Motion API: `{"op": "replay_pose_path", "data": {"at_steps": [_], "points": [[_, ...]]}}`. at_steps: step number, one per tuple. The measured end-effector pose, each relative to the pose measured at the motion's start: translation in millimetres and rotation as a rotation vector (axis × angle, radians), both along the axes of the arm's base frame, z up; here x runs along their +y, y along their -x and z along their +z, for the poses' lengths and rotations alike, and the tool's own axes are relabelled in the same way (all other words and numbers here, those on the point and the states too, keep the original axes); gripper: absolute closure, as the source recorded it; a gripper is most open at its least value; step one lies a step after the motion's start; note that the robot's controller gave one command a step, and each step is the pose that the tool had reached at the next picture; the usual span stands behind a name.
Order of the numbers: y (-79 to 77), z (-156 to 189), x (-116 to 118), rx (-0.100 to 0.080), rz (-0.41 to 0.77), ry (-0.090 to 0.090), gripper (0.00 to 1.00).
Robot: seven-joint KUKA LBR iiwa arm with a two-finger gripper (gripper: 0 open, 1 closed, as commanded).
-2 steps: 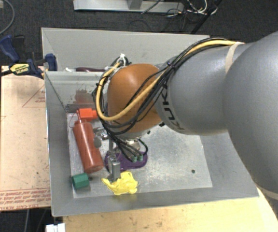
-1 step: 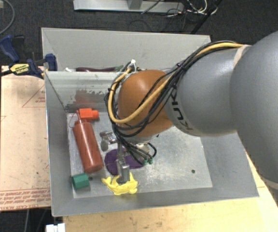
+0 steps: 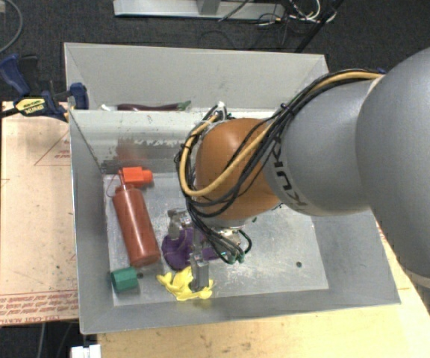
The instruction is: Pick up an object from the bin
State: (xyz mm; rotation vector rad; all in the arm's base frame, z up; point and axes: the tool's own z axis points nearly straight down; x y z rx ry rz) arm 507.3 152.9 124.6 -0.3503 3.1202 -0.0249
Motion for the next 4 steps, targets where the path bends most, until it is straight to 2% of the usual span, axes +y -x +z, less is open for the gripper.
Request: {"op": "replay_pose_path", "data": {"at_steps": [1,2,3,4], "points": [[11.7,-8,4,-0.004,-0.204,-0.003,0.00],[12.6,-9,4,-0.003,-0.204,-0.003,0.00],[11.7,-52,-13,-0.010,-0.370,-0.009,1.00],[11.6,-52,-13,-0.010,-0.371,-0.009,1.00]]}}
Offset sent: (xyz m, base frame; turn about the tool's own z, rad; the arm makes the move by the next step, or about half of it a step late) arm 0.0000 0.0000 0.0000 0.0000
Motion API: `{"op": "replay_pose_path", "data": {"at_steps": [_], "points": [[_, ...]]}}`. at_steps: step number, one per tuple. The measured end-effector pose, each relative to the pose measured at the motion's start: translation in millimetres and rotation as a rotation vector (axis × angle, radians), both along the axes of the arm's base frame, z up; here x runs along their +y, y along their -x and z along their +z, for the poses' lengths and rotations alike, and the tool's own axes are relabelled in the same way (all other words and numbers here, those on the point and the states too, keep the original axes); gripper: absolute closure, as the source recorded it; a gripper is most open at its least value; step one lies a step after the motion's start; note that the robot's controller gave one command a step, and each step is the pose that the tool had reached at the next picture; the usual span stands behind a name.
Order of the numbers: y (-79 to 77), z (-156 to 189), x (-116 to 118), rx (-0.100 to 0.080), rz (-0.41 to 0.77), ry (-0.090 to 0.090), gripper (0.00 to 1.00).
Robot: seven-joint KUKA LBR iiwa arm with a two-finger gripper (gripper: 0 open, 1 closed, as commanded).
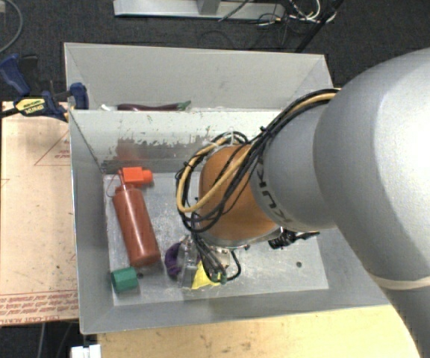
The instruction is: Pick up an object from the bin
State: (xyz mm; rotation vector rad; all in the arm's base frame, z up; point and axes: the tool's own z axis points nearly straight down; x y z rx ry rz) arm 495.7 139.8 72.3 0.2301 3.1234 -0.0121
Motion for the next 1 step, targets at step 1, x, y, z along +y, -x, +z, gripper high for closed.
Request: {"op": "replay_pose_path", "data": {"at_steps": [1], "points": [[-1.4,29.7,7.1,0.003,-0.033,0.001,1.00]]}}
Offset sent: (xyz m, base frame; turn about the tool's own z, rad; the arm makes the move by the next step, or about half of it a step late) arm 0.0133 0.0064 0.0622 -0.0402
